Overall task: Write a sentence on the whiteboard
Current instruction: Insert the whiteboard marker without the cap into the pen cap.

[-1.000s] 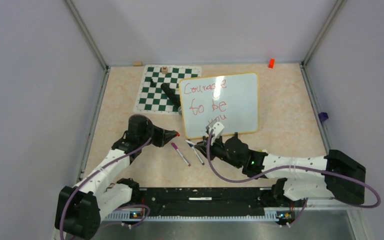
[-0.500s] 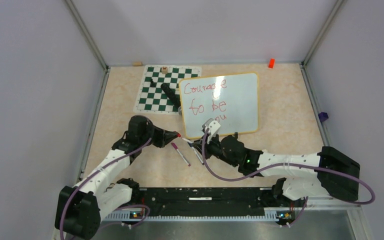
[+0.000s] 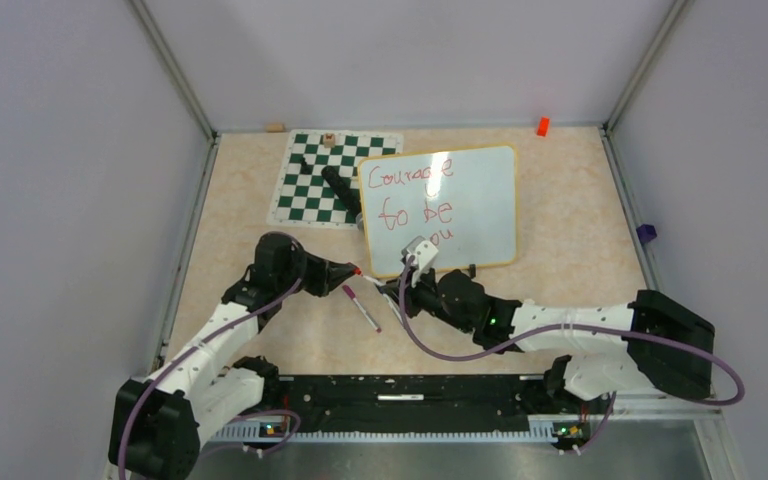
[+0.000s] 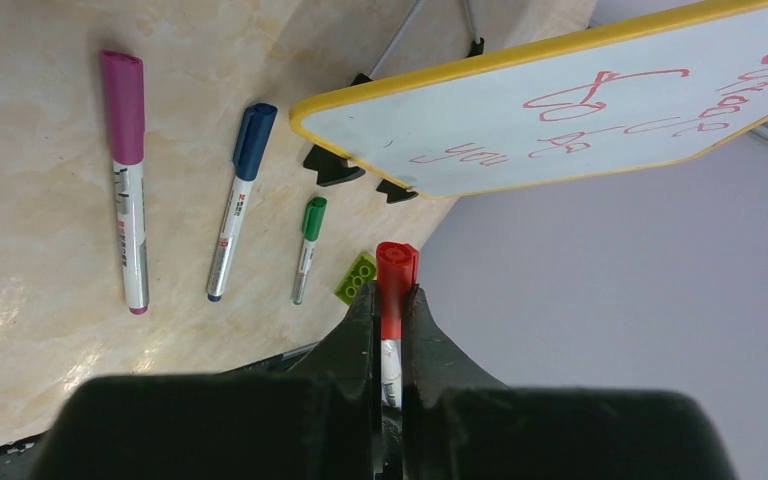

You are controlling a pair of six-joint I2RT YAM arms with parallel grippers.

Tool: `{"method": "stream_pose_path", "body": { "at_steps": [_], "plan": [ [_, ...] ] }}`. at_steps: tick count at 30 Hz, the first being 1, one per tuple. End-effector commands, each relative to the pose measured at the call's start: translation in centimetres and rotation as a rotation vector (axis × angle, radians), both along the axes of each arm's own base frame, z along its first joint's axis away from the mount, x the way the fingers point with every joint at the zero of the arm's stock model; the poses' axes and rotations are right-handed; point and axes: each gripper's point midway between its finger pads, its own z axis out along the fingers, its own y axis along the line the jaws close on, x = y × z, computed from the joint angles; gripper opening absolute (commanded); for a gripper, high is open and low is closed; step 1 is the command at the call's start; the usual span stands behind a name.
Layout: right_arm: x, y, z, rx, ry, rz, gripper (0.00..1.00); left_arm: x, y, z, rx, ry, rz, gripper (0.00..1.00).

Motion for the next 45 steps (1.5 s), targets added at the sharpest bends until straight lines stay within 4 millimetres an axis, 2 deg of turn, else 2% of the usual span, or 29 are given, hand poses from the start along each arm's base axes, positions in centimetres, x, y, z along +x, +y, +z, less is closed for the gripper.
{"method": "stream_pose_path", "body": {
  "at_steps": [1, 22, 34, 39, 45],
  "plan": [
    [0.4, 1.4, 3.3, 0.086, -0.045, -0.002, 0.0, -0.1, -0.1, 0.5, -0.017, -0.014, -0.001, 0.0],
    [0.6, 1.9, 3.3, 0.088, -0.044, -0.002, 0.0, -0.2, 0.0, -0.1, -0.012, -0.004, 0.001, 0.0],
    [0.9, 2.3, 2.9, 0.076, -0.04, -0.008, 0.0, -0.2, -0.4, 0.4, -0.038, -0.016, -0.013, 0.0],
    [1.7, 2.6, 3.0, 0.082, -0.06, -0.039, 0.0, -0.6, -1.3, 0.6, -0.067, -0.006, -0.02, 0.0],
    [3.3, 3.4, 3.3, 0.076, -0.101, -0.099, 0.0, -1.1, -3.2, 1.8, -0.122, -0.017, -0.035, 0.0]
  ]
}}
